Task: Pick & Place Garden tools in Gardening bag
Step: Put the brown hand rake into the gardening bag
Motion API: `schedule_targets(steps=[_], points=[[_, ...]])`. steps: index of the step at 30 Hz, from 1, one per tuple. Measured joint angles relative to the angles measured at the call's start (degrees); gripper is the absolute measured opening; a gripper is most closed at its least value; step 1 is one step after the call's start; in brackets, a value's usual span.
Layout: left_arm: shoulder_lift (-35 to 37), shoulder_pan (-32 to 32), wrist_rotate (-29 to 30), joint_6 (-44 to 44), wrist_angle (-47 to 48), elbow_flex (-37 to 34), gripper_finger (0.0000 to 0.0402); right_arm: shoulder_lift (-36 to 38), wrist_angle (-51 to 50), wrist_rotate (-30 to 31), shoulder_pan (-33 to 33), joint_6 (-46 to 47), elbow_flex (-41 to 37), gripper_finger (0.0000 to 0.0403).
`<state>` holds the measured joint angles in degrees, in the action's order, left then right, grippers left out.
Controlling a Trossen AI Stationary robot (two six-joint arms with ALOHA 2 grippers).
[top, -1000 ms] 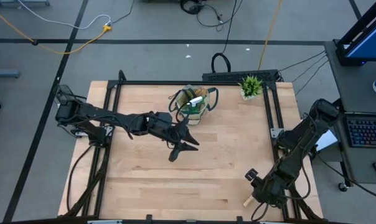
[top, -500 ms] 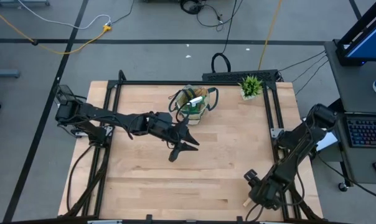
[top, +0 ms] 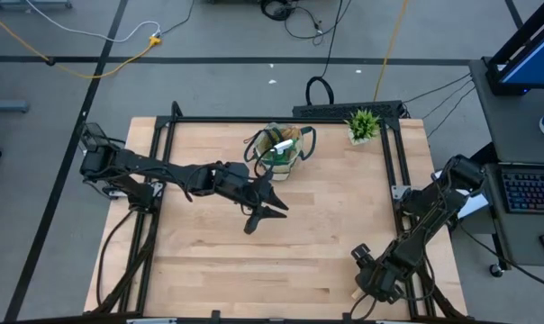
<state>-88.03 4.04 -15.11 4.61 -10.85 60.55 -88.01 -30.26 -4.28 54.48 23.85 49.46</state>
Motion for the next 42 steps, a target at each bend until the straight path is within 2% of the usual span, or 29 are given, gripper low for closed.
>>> schedule_targets(steps=[9,15,20,31,42], points=[[0.0,1.5,0.0,-1.0,0.1,0.0,0.0108,0.2,4.0,0.1,1.1,6.8,-4.0,0.0221],[0.0,2.8,0.0,-1.0,0.3,0.0,0.0108,0.2,4.0,0.8,1.8,7.3,-4.4,0.0216],[0.0,4.0,0.0,-1.0,0.3,0.0,0.0108,0.2,3.7,1.9,1.9,9.9,-4.4,0.0181],[0.0,6.1,0.0,-0.1,0.3,0.0,0.0108,0.1,3.1,5.1,1.9,11.5,-4.5,0.0062],[0.0,7.4,0.1,0.2,0.3,0.0,0.0108,0.1,1.2,6.0,1.9,14.4,-4.5,0.0056]])
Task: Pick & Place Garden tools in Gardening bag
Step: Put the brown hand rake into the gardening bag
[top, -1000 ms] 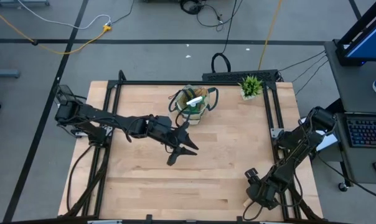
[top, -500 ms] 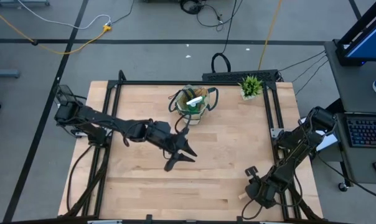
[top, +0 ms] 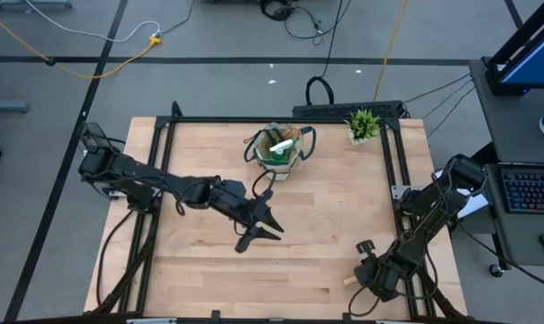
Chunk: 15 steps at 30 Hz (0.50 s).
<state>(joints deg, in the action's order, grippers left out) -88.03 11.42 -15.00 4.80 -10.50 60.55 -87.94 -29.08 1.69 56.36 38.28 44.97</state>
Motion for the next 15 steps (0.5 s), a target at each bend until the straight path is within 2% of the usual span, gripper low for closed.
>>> schedule_targets(steps=[8,15], points=[[0.0,0.3,0.0,-0.2,0.0,0.0,0.0108,0.4,0.0,-0.7,-1.4,1.8,1.3,0.0056],[0.0,0.3,0.0,0.2,0.2,0.0,0.0108,4.2,0.2,-0.5,-3.5,1.6,4.0,0.0057]])
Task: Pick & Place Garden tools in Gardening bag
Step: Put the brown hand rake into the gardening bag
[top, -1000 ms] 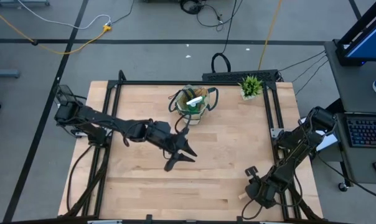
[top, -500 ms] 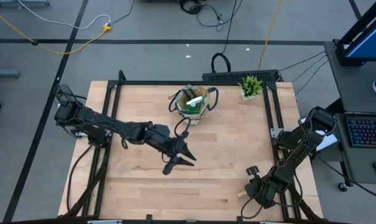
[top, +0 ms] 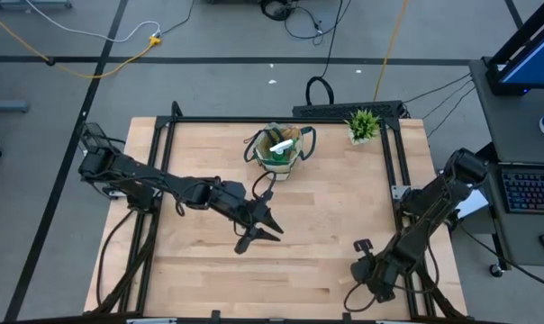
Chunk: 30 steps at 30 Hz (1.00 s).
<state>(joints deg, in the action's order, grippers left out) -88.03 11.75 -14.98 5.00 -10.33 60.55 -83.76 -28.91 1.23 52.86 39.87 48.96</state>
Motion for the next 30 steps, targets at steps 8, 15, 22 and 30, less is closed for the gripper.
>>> schedule_targets(steps=[8,15,22,30], points=[[0.0,0.0,0.0,1.4,0.4,0.0,0.0108,6.7,0.2,0.1,-3.4,-0.2,2.4,0.0057],[0.0,0.0,0.0,1.4,0.7,0.0,0.0108,12.5,0.5,0.5,-6.5,-0.5,4.5,0.0057],[0.0,0.0,0.0,1.4,1.1,0.0,0.0108,16.9,4.5,0.6,-9.2,-1.1,5.0,0.0057],[0.0,-0.1,0.0,1.3,1.2,0.0,0.0108,20.4,15.3,5.2,-11.5,-6.9,5.0,0.0057]])
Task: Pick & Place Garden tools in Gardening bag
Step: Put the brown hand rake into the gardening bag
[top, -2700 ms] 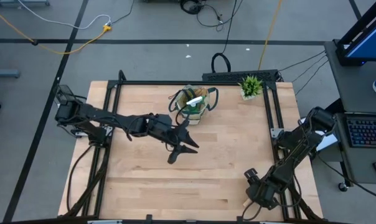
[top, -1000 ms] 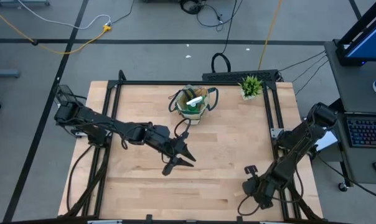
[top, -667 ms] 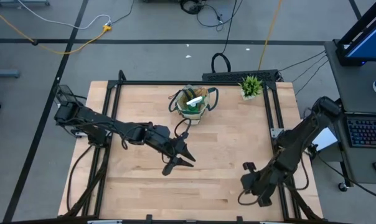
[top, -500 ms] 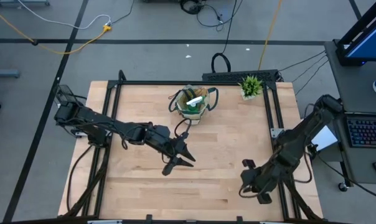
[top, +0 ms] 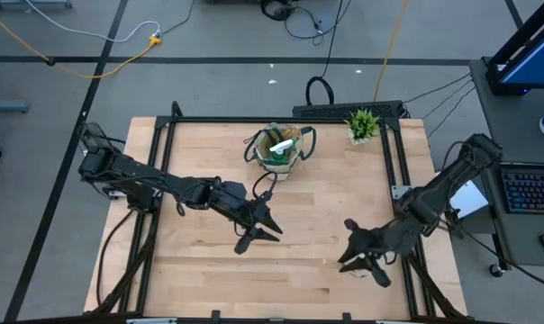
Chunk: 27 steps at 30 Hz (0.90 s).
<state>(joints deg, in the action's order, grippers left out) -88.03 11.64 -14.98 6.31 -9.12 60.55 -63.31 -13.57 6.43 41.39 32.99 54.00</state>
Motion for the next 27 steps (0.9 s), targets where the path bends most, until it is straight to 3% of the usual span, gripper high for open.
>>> schedule_targets(steps=[9,27], points=[[0.0,0.0,0.0,0.5,-1.2,0.0,0.0108,4.0,4.6,4.4,-4.9,-10.8,0.0,0.0057],[0.0,0.1,0.3,4.4,-6.3,0.0,0.0108,13.3,13.3,4.3,-26.4,-37.8,0.0,0.0056]])
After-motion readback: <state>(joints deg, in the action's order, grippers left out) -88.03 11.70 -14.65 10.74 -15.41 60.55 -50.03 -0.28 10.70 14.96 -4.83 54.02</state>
